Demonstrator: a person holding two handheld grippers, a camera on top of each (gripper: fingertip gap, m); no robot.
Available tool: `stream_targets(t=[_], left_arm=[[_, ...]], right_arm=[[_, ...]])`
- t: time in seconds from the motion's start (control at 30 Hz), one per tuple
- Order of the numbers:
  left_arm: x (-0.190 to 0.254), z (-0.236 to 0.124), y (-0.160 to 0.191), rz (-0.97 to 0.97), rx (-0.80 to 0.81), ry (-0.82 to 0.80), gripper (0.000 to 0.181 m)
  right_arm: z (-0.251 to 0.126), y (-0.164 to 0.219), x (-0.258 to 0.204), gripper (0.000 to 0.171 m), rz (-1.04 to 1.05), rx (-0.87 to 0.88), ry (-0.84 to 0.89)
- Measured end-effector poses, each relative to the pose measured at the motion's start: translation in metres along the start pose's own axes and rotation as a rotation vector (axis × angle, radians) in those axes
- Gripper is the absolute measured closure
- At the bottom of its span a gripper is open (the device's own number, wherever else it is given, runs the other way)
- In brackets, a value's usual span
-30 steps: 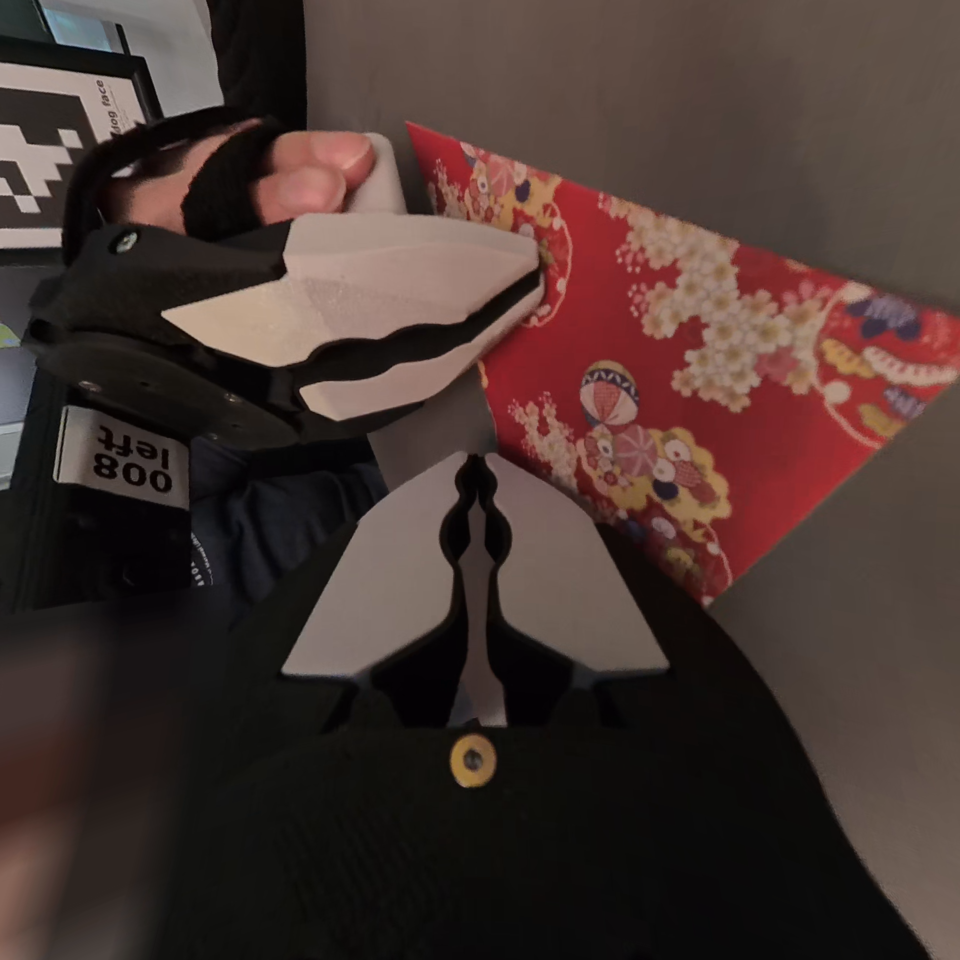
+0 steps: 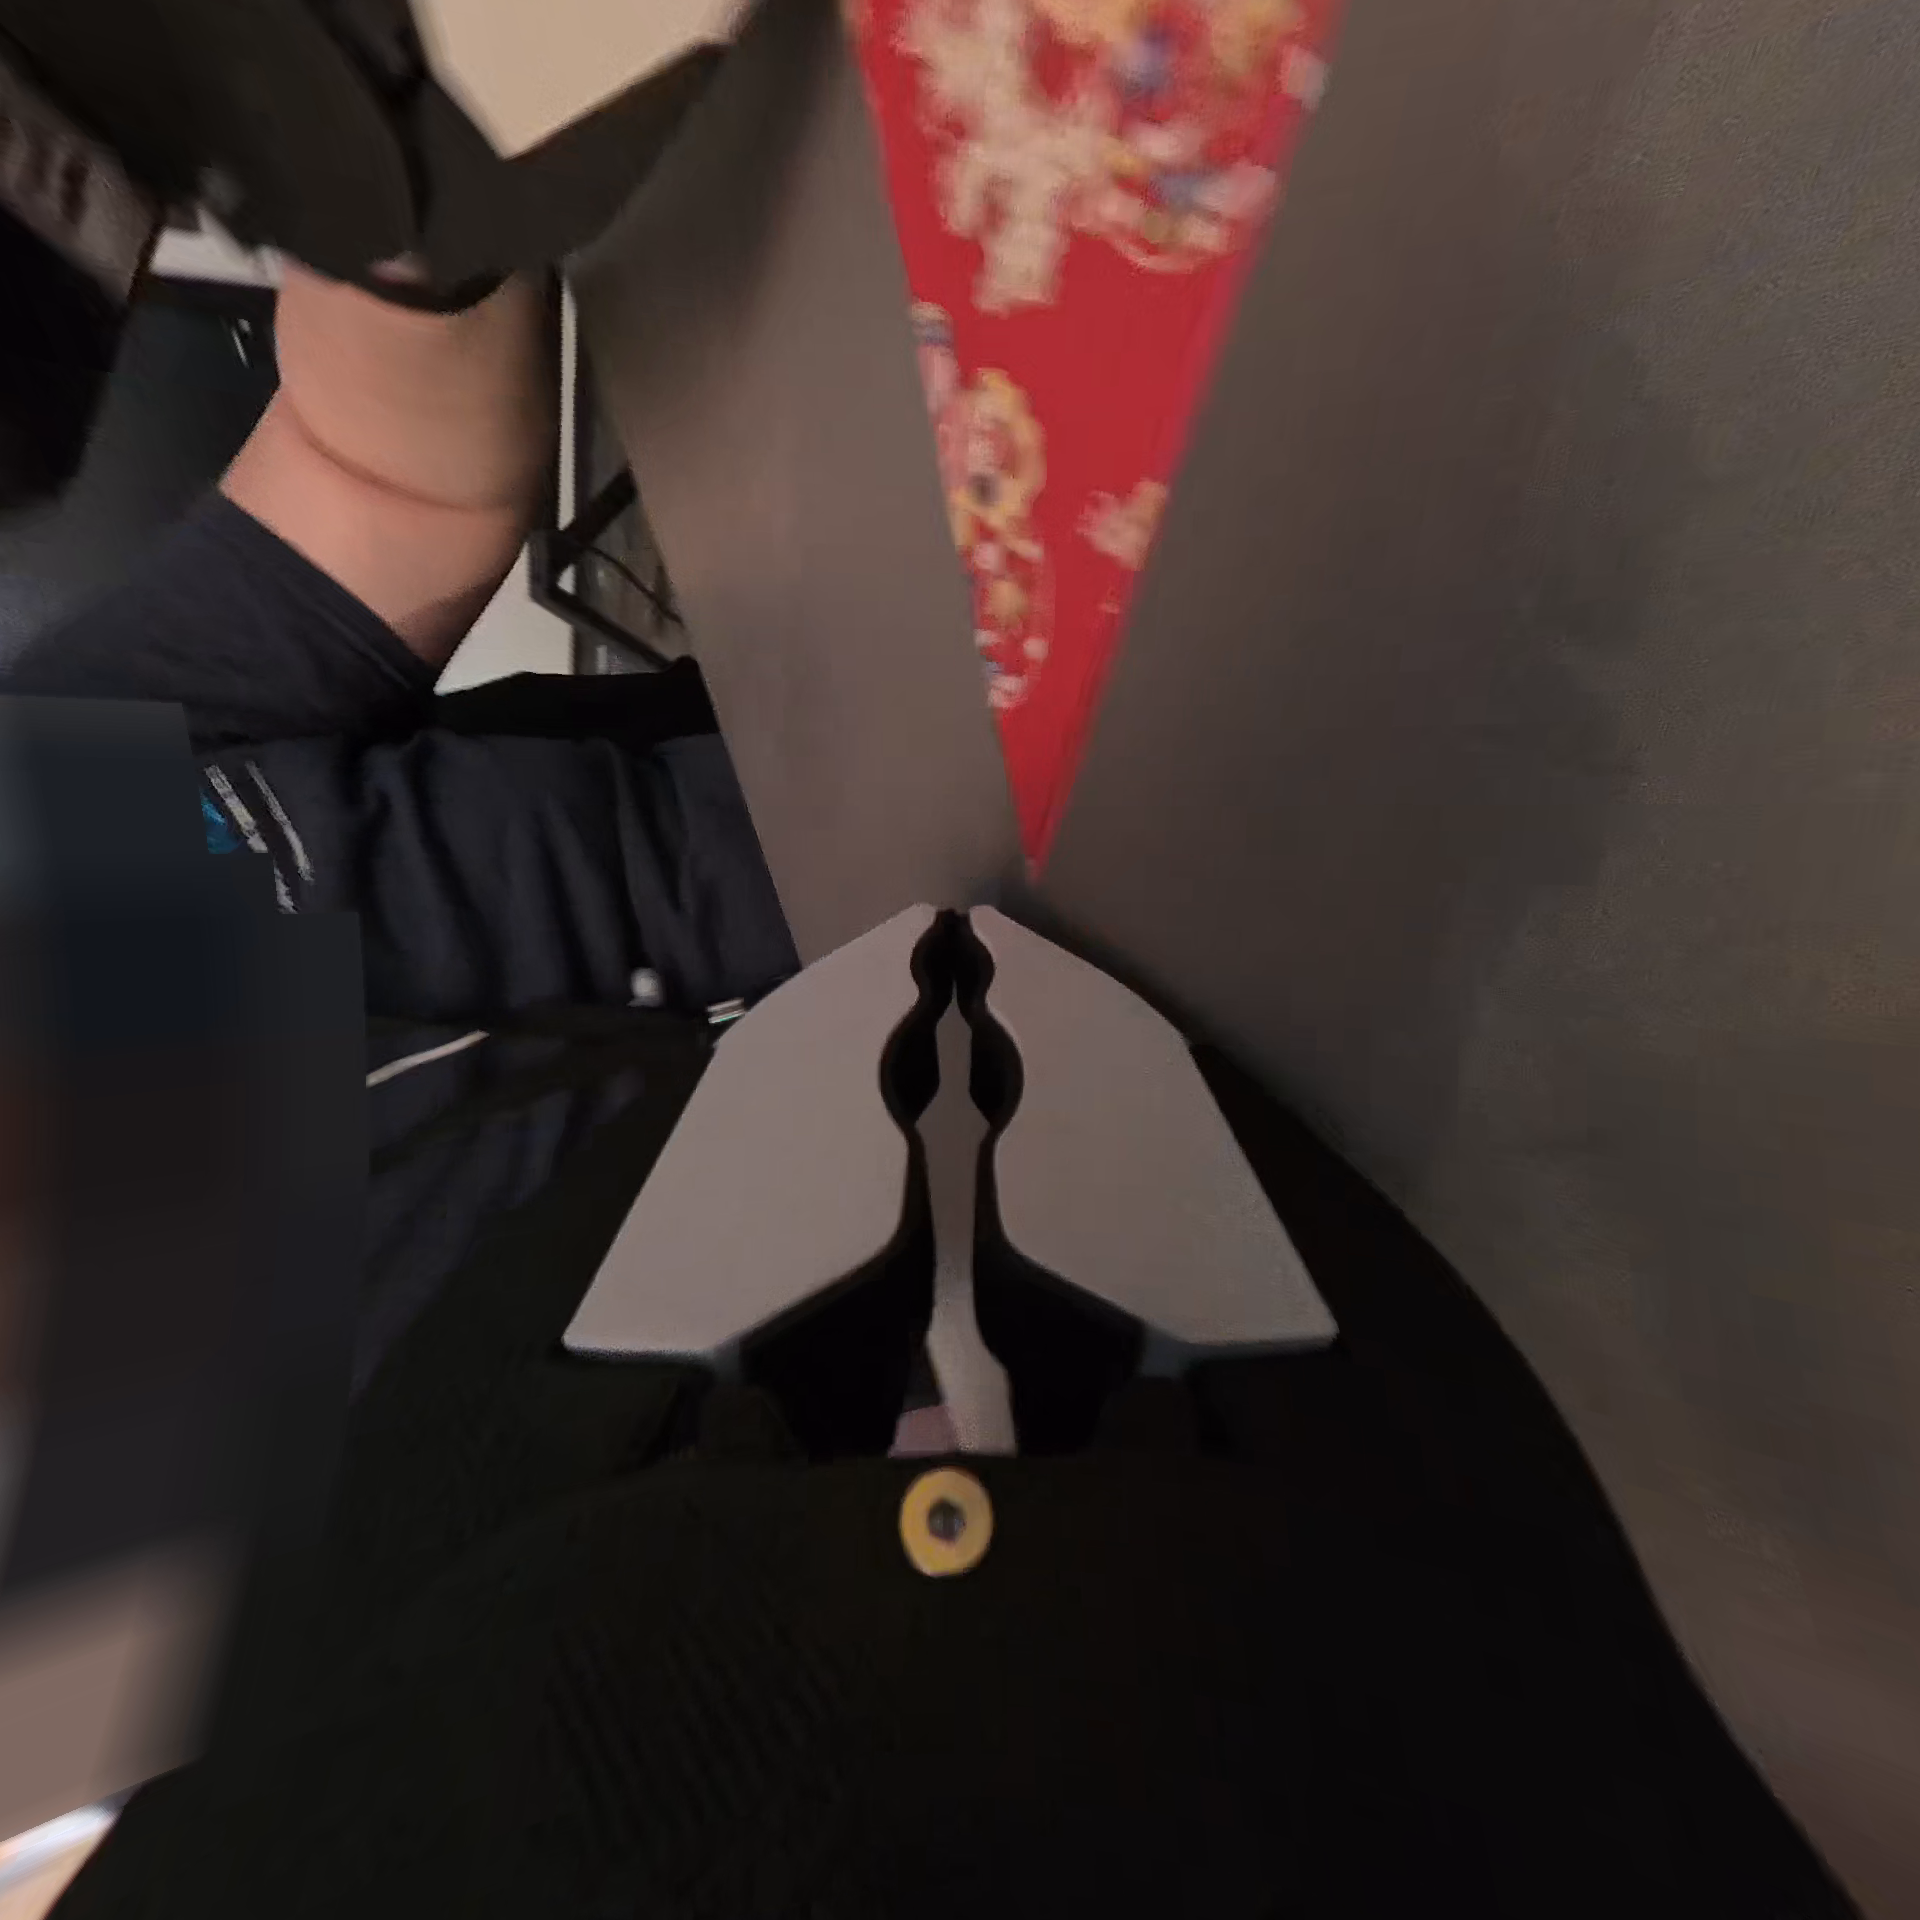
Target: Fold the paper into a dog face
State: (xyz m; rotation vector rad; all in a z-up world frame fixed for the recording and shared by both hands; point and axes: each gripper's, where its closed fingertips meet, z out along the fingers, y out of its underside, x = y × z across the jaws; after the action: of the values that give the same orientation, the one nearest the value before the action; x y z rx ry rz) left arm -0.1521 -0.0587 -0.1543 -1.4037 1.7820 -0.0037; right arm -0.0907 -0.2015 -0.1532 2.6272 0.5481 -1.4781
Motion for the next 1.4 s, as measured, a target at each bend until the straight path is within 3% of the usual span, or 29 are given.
stream_targets(t=[0.03,0.07,0.13,0.23,0.3,0.4,0.43,0.47,0.53,0.6,0.7,0.9,1.4], left_arm=[[-0.001,-0.001,0.000,-0.035,0.004,0.029,0.181],[-0.004,-0.004,0.000,-0.091,0.021,0.057,0.181],[-0.016,-0.021,-0.013,-0.183,0.143,0.112,0.181],[-0.019,-0.052,-0.022,-0.177,0.256,0.314,0.181],[-0.015,-0.058,-0.016,-0.086,0.254,0.394,0.164],[-0.001,-0.054,-0.007,0.060,0.234,0.464,0.161],[0.003,-0.050,-0.004,0.098,0.217,0.469,0.158],[0.006,-0.046,-0.001,0.134,0.193,0.472,0.151],[0.014,-0.039,0.006,0.192,0.143,0.490,0.137],[0.017,-0.033,0.009,0.253,0.129,0.474,0.139],[0.020,-0.032,0.007,0.322,0.149,0.480,0.146],[0.025,-0.026,0.010,0.385,0.131,0.503,0.181],[0.027,-0.029,0.011,0.280,0.142,0.549,0.181]], right_arm=[[-0.001,-0.005,-0.009,0.171,-0.113,0.064,-0.006],[-0.004,-0.012,-0.016,0.171,-0.231,0.153,0.037],[-0.016,-0.029,-0.006,0.170,-0.492,0.320,0.348],[-0.016,-0.035,-0.016,0.170,-0.800,0.432,0.621],[-0.008,-0.036,-0.022,0.170,-0.886,0.444,0.685],[-0.006,-0.042,-0.017,0.170,-0.947,0.450,0.797],[-0.006,-0.046,-0.017,0.154,-0.965,0.460,0.829],[-0.007,-0.050,-0.015,0.111,-0.964,0.470,0.865],[-0.006,-0.052,-0.006,0.115,-0.938,0.436,0.941],[-0.006,-0.055,0.000,0.123,-0.961,0.410,1.032],[0.000,-0.058,0.000,0.127,-0.996,0.358,1.086],[0.002,-0.060,0.000,0.127,-0.973,0.334,1.073],[-0.002,-0.054,-0.001,0.127,-0.958,0.327,1.095]])
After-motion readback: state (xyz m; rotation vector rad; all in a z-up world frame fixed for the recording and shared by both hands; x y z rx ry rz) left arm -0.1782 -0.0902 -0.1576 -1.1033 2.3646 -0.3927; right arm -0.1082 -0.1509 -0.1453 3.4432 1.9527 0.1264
